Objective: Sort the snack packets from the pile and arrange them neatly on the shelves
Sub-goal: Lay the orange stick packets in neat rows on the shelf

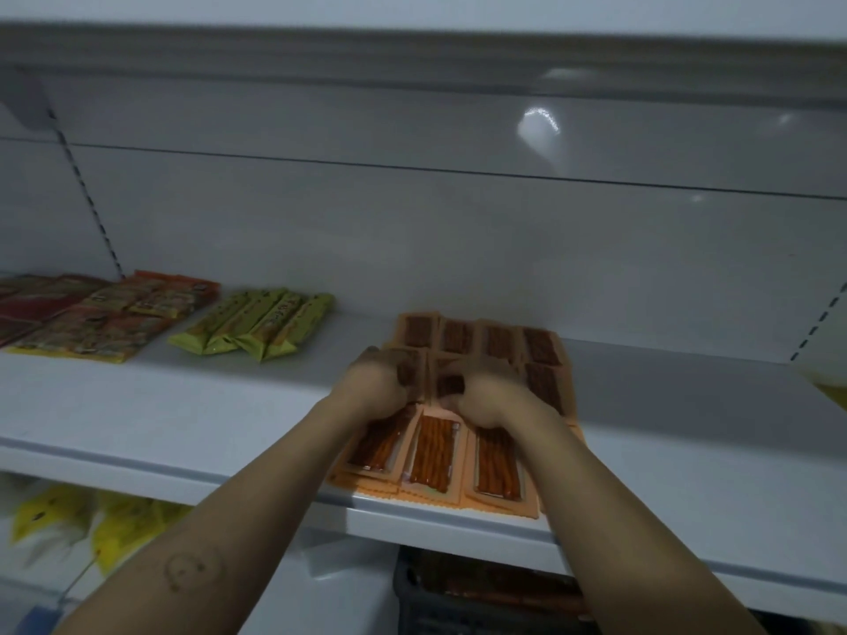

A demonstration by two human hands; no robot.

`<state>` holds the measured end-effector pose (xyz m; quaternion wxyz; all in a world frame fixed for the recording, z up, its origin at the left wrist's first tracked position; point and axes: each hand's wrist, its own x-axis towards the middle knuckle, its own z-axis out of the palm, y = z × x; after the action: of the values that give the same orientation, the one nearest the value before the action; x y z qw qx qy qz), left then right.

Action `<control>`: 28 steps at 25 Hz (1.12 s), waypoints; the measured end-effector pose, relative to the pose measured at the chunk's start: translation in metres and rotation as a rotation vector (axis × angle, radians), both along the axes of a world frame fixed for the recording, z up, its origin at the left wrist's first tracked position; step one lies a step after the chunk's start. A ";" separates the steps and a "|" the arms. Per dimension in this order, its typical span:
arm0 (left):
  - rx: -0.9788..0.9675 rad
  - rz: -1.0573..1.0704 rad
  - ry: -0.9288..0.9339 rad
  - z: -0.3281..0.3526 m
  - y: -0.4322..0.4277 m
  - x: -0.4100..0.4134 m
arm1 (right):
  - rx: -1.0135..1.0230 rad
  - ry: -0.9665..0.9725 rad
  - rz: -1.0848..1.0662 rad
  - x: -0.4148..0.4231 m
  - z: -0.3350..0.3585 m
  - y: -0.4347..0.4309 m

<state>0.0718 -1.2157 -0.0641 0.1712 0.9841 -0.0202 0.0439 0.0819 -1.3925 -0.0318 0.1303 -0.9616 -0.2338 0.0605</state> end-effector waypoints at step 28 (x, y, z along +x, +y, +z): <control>0.148 -0.162 0.030 0.003 -0.068 -0.008 | 0.109 -0.119 -0.258 0.005 -0.036 -0.104</control>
<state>0.0641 -1.2842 -0.0608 0.1012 0.9897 -0.1004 0.0137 0.0871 -1.4970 -0.0679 0.1750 -0.9771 -0.1183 -0.0265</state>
